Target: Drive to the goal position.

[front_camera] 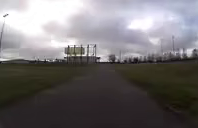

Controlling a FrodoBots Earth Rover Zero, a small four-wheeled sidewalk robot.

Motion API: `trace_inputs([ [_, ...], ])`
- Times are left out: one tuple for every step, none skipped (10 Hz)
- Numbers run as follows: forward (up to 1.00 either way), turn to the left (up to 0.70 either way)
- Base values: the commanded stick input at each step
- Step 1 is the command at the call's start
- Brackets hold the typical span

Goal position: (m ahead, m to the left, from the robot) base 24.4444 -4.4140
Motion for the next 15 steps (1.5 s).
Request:
trace_inputs([
  [1.0,0.0],
  [1.0,0.0],
  [1.0,0.0],
  [1.0,0.0],
  [1.0,0.0],
  [1.0,0.0],
  [1.0,0.0],
  [1.0,0.0],
  [1.0,0.0],
  [1.0,0.0],
  [1.0,0.0],
  [1.0,0.0],
  [1.0,0.0],
  [1.0,0.0],
  [1.0,0.0],
])
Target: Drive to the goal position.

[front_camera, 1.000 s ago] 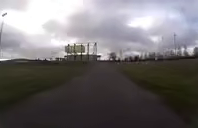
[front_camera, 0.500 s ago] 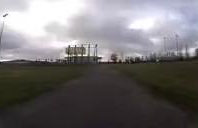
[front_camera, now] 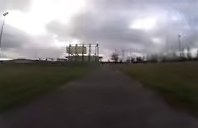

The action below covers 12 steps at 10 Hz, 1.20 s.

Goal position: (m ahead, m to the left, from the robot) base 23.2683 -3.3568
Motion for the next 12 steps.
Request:
trace_inputs([
  [1.0,-0.03],
  [1.0,-0.3],
  [1.0,-0.4],
  [1.0,-0.35],
  [1.0,-0.14],
  [1.0,-0.05],
  [1.0,-0.13],
  [1.0,-0.34],
  [1.0,-0.21],
  [1.0,0.0],
  [1.0,0.0],
  [1.0,0.0],
])
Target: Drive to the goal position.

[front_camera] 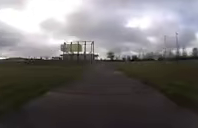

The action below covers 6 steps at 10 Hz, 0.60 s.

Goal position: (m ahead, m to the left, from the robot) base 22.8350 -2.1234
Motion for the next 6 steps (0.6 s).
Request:
trace_inputs([
  [1.0,0.0],
  [1.0,0.0],
  [0.0,0.0],
  [0.0,0.0],
  [0.0,0.0],
  [0.0,0.0],
])
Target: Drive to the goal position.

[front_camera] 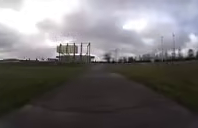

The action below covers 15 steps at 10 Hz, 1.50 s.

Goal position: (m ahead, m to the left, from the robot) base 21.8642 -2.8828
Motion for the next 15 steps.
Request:
trace_inputs([
  [0.0,0.0],
  [0.0,0.0],
  [0.0,0.0],
  [0.0,0.0],
  [0.0,0.0],
  [0.3,-0.06],
  [1.0,-0.21],
  [1.0,-0.25],
  [1.0,-0.26],
  [1.0,-0.11],
  [1.0,0.0],
  [1.0,0.0],
  [1.0,0.0],
  [1.0,0.0],
  [1.0,0.0],
])
